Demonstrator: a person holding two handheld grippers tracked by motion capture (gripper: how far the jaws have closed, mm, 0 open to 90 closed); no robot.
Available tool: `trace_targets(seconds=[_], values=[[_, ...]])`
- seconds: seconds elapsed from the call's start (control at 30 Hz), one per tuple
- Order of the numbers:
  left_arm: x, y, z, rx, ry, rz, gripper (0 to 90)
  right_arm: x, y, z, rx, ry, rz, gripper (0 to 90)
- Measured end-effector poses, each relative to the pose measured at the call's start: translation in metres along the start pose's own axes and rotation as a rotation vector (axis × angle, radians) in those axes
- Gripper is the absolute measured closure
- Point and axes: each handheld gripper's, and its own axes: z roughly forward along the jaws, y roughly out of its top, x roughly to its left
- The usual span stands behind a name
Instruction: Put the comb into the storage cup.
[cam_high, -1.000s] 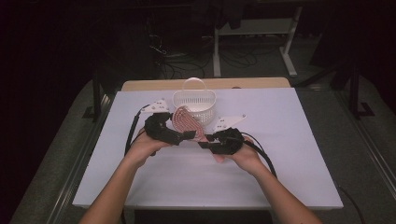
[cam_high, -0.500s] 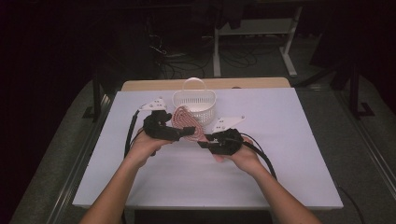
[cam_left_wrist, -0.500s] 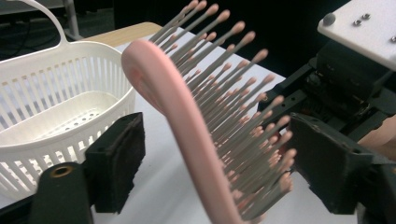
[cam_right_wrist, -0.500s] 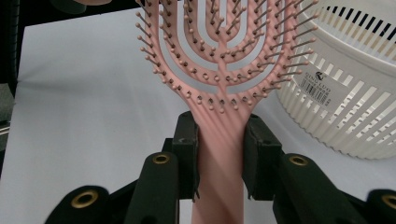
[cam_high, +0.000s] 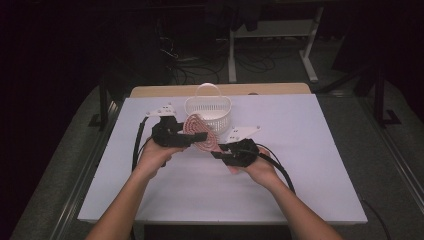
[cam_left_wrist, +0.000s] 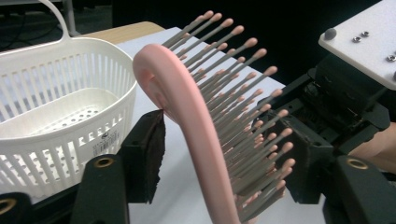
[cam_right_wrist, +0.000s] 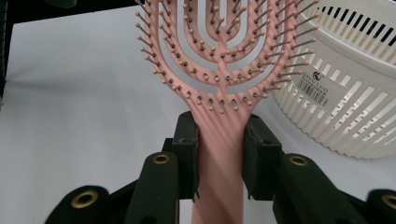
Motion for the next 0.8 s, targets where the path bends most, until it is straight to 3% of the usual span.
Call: trace_targets(seconds=[0.8], values=[[0.0002, 0.0002, -0.0004, 0.007, -0.004, -0.035, 54.2, 0.003, -0.0011, 0.0047, 0.018, -0.041, -0.01, 68.2]])
